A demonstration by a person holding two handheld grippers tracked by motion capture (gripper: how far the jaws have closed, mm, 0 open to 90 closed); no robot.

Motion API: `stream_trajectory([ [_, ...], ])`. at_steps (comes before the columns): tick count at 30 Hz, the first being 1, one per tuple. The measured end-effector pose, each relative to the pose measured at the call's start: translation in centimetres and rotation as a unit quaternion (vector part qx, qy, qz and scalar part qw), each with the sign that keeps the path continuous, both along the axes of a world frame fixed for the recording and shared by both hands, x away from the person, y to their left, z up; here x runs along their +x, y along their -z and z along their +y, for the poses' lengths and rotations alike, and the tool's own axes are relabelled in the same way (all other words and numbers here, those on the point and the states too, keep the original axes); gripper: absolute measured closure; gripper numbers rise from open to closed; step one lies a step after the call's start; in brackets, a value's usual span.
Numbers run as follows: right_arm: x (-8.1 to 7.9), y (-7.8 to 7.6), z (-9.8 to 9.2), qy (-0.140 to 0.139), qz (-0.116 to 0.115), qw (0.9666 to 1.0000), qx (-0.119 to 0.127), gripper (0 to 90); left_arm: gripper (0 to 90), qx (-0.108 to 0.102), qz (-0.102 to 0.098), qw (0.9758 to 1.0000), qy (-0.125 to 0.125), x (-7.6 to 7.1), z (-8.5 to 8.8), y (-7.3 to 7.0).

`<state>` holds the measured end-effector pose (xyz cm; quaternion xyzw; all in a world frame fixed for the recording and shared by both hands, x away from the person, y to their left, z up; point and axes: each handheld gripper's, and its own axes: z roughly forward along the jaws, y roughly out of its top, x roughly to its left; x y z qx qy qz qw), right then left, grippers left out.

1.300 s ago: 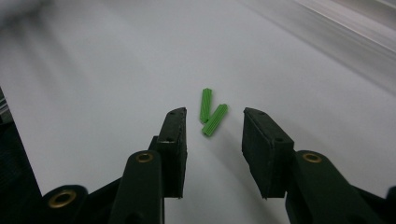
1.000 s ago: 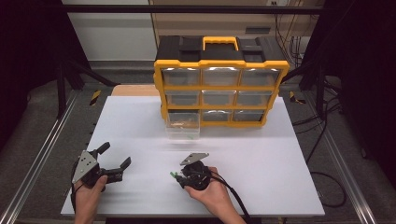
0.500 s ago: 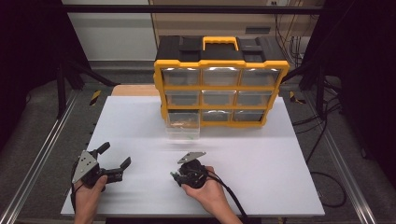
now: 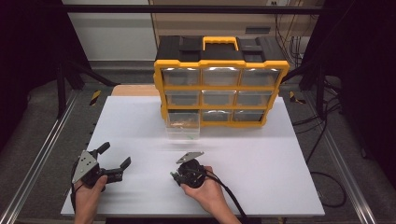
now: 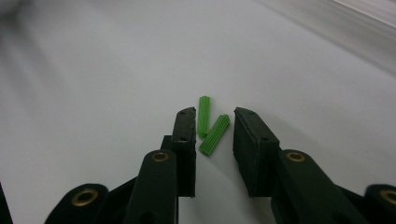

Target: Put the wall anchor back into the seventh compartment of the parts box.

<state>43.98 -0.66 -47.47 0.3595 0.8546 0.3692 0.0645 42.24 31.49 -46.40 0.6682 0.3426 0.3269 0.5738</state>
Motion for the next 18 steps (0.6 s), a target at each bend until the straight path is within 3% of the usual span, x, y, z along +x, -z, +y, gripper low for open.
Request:
stream_trajectory([
  [18, 0.15, 0.27, 0.04, 0.004, 0.001, 1.0, -0.004, 77.6, 1.3, 0.0, 0.0, 1.0, 0.0, 0.0, 0.0, 0.0],
])
